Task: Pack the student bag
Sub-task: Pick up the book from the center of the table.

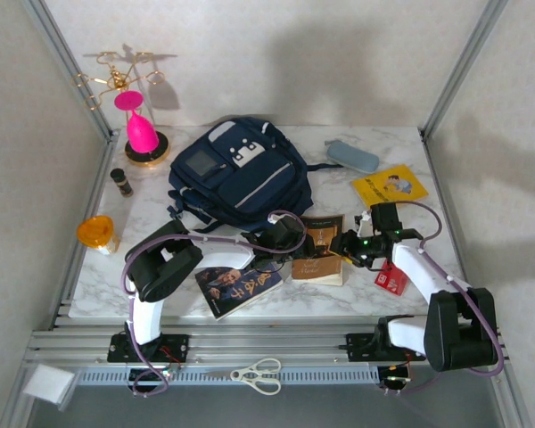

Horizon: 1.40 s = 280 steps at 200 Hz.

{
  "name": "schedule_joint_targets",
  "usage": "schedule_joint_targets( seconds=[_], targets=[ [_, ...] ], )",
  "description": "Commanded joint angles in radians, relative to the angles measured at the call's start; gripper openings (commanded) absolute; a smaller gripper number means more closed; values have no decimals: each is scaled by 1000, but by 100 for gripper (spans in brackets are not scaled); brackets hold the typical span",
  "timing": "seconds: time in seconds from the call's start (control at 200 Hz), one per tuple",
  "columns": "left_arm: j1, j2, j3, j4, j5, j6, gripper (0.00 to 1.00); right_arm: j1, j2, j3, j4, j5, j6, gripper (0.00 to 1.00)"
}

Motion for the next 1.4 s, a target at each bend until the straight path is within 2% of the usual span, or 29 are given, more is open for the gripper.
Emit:
schedule_joint_targets(
  seconds=[0.0,0.18,0.421,0.556,0.656,0.816,0.871,0.966,1.031,1.097,1.172,1.222,1.312,1.397],
  targets=[
    [-13,-12,15,-35,4,17,64,8,10,36,-5,-33,-23,41],
    [-19,-16,25,-33,8,19,63,6,42,31,10,-36,-32,36],
    [-18,-24,40,-40,8,24,64,-22,4,47,-2,-19,-29,13],
    [-10,-52,51,-48,8,34,66,-58,-21,56,-14,-49,-36,4],
    [10,-113,44,-41,33,39,71,-69,-57,88,-33,-76,-37,0],
    [58,-304,-52,-20,57,52,79,-73,-145,181,-46,-180,-19,0],
    [85,-375,-94,-9,86,60,82,-73,-155,215,-45,-235,-18,0],
    [133,-478,-127,-30,202,98,89,-71,-168,270,-48,-301,-15,0],
    [168,-538,-156,-31,226,113,92,-70,-175,297,-29,-344,-6,0],
    [210,-571,-184,-21,268,114,95,-70,-177,310,18,-434,18,0],
    [258,-577,-189,-10,375,105,96,-62,-174,324,82,-517,55,0],
    [271,-587,-202,31,427,95,97,-56,-178,328,131,-544,84,0],
    [272,-612,-233,119,446,70,99,-37,-189,314,280,-616,183,0],
    [269,-610,-267,279,513,-1,98,-20,-196,291,411,-650,282,0]
  ],
)
